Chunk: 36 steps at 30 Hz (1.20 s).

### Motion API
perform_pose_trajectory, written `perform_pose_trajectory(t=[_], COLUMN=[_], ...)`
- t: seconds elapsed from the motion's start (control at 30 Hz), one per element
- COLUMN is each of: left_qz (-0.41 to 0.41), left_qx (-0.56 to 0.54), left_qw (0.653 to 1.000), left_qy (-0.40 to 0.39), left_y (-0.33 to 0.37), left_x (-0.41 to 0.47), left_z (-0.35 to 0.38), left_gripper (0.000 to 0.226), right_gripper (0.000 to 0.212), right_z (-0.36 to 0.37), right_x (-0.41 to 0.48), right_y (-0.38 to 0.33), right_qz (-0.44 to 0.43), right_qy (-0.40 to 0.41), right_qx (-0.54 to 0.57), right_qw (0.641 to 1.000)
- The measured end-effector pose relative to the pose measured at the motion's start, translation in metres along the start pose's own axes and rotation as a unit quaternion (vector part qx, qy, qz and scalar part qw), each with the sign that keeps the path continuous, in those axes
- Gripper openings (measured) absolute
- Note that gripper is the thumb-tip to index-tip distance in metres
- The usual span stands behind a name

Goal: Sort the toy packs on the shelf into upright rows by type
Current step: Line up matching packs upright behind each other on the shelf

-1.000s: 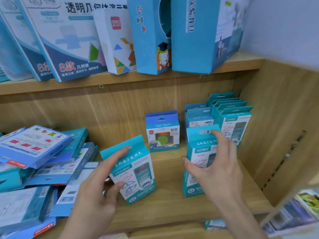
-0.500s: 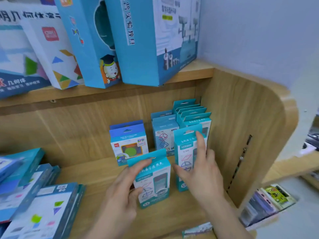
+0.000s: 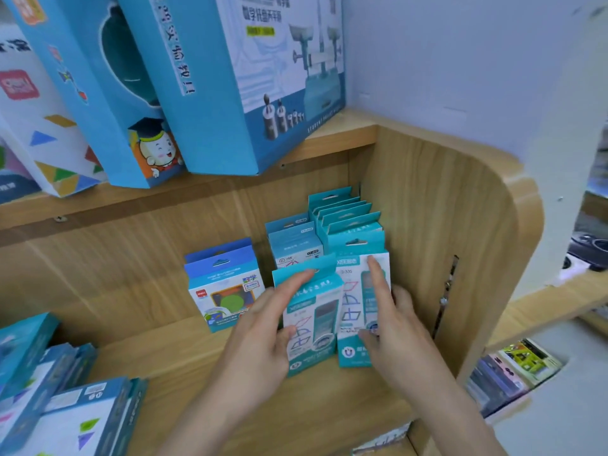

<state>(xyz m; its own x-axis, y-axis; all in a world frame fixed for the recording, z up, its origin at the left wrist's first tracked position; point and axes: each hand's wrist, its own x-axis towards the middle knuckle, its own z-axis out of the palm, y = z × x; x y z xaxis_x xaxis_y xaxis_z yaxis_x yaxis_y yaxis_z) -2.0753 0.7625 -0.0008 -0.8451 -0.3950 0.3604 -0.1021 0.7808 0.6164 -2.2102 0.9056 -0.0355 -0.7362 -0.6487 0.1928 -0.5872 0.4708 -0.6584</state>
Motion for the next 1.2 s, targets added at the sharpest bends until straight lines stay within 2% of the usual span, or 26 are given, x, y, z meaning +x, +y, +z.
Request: perform_pose_trajectory(t=[0.13, 0.27, 0.4, 0.5, 0.7, 0.77, 0.93, 1.07, 1.2], left_qz=[-0.003, -0.015, -0.009, -0.020, -0.004, 0.006, 0.026, 0.020, -0.005], left_qx=[-0.017, -0.043, -0.057, -0.055, -0.039, -0.032, -0.013, -0.046, -0.111], left_qw=[1.000, 0.999, 0.998, 0.998, 0.999, 0.999, 0.999, 0.998, 0.994], left_qy=[-0.006, -0.008, -0.032, -0.037, -0.024, -0.016, -0.013, -0.033, -0.015], left_y=[-0.005, -0.009, -0.008, -0.012, -0.012, -0.010, -0.001, 0.006, 0.011], left_x=[0.001, -0.004, -0.010, -0.009, -0.001, 0.005, 0.024, 0.039, 0.041], left_z=[0.001, -0.002, -0.004, -0.006, -0.003, 0.002, 0.015, 0.020, 0.027], left_gripper=[0.083, 0.082, 0.081, 0.081, 0.081, 0.082, 0.085, 0.084, 0.087], right_gripper=[0.094, 0.089, 0.095, 0.097, 0.084, 0.084, 0.090, 0.089, 0.087], right_z=[0.003, 0.006, 0.014, 0.021, 0.031, 0.034, 0.037, 0.042, 0.042], right_x=[0.002, 0.003, 0.010, 0.017, 0.001, -0.006, -0.010, -0.008, -0.006], right_y=[0.010, 0.008, 0.002, 0.001, -0.001, -0.002, 0.002, 0.008, 0.009], right_qz=[0.016, 0.006, -0.021, -0.008, 0.006, -0.007, -0.025, -0.001, 0.007], right_qy=[0.060, 0.109, 0.137, 0.154, 0.217, 0.211, 0.169, 0.113, 0.092], right_qx=[0.104, 0.140, 0.088, 0.022, -0.019, -0.026, 0.040, 0.048, 0.079], right_qw=[0.993, 0.984, 0.986, 0.988, 0.976, 0.977, 0.985, 0.992, 0.993])
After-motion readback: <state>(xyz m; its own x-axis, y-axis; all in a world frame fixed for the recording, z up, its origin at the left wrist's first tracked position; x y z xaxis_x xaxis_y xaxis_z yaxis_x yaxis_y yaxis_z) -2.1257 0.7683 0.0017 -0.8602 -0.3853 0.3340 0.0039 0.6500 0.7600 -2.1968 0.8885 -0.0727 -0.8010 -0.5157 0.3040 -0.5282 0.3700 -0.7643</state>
